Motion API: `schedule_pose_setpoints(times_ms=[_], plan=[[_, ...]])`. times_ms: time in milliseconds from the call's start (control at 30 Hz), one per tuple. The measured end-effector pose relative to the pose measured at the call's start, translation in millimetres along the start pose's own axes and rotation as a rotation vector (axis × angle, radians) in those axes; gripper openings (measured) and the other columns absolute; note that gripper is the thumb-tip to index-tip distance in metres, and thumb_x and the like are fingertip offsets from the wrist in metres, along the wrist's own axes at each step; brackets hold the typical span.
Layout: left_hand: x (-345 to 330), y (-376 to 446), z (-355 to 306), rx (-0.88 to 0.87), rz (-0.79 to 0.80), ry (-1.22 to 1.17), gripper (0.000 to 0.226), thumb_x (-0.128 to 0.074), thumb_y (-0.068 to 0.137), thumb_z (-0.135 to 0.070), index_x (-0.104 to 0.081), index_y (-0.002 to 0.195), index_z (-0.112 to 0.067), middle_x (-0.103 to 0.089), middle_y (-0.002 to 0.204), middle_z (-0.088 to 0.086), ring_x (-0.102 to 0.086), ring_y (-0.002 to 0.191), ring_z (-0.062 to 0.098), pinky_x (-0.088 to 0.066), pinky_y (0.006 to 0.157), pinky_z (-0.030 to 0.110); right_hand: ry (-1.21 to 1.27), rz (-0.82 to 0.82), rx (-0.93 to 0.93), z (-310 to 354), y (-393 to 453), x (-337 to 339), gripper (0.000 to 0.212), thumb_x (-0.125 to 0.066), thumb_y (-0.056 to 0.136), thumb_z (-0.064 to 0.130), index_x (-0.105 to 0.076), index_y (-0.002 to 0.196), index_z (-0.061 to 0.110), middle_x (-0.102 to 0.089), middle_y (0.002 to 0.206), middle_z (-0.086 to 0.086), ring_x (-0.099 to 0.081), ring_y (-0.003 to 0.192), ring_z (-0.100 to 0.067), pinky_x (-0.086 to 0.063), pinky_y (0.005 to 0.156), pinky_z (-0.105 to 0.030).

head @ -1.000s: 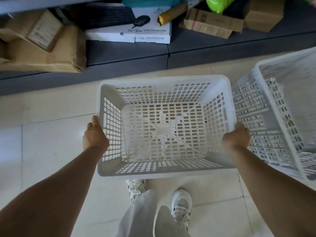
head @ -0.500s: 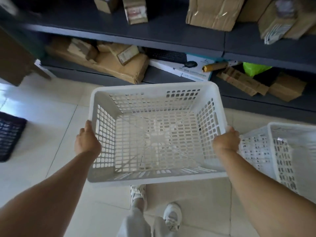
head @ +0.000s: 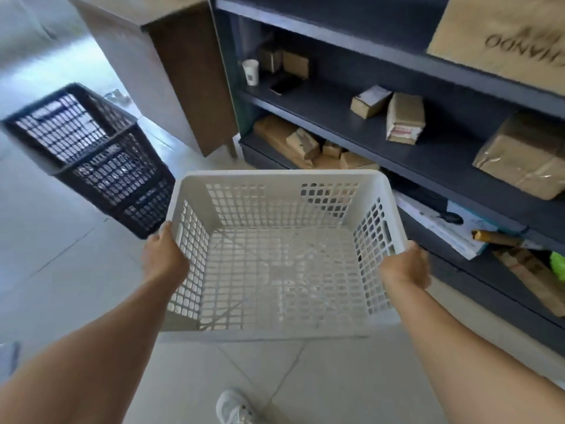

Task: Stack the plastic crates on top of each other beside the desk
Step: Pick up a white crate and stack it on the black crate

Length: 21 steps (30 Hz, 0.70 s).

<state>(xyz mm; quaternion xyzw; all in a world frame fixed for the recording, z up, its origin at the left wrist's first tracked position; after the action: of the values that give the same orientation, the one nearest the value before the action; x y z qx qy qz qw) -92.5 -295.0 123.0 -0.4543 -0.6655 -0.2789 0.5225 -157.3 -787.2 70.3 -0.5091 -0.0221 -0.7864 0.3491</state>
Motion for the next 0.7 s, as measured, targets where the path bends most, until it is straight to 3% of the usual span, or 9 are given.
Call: schedule_pose_setpoints(times_ms=[133, 467, 700], plan=[[59, 34, 55, 0.097, -0.078, -0.045, 0.068, -0.048, 0.082, 0.012, -0.034, 0.142, -0.015, -0.054, 0.109, 0.022, -0.046, 0.104, 0.037, -0.046, 0.090, 0.049, 0.016, 0.021, 0.083, 83, -45, -26, 0.046, -0.061, 0.086, 0.005, -0.048, 0.130, 0.009, -0.045, 0.137, -0.015, -0.046, 0.123, -0.036, -0.037, 0.105, -0.048], [178, 100, 186, 0.262, -0.204, -0.030, 0.064, -0.052, 0.082, 0.007, -0.036, 0.140, -0.013, -0.050, 0.112, 0.025, -0.044, 0.104, 0.039, -0.046, 0.087, 0.050, 0.036, 0.110, 0.257, 255, -149, -92, 0.056, -0.056, 0.089, 0.008, -0.040, 0.141, 0.013, -0.036, 0.147, -0.011, -0.036, 0.133, -0.034, -0.030, 0.110, -0.046], [240, 129, 253, 0.363, -0.264, -0.028, 0.056, -0.053, 0.083, 0.002, -0.039, 0.136, -0.011, -0.051, 0.113, 0.026, -0.044, 0.106, 0.041, -0.043, 0.088, 0.048, 0.085, 0.145, 0.338, 351, -207, -128, 0.053, -0.054, 0.088, 0.004, -0.042, 0.139, 0.015, -0.036, 0.146, -0.010, -0.036, 0.130, -0.036, -0.035, 0.109, -0.050]])
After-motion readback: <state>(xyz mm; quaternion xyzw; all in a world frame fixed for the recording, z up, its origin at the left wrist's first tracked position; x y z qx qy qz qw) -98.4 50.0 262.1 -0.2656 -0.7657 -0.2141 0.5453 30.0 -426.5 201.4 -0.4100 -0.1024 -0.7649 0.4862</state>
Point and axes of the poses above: each hand's wrist, its own y-axis towards the middle knuckle, its own x-axis out of the back of the hand, z = x × y, the point moved 10 cm from there along y, towards the middle knuckle
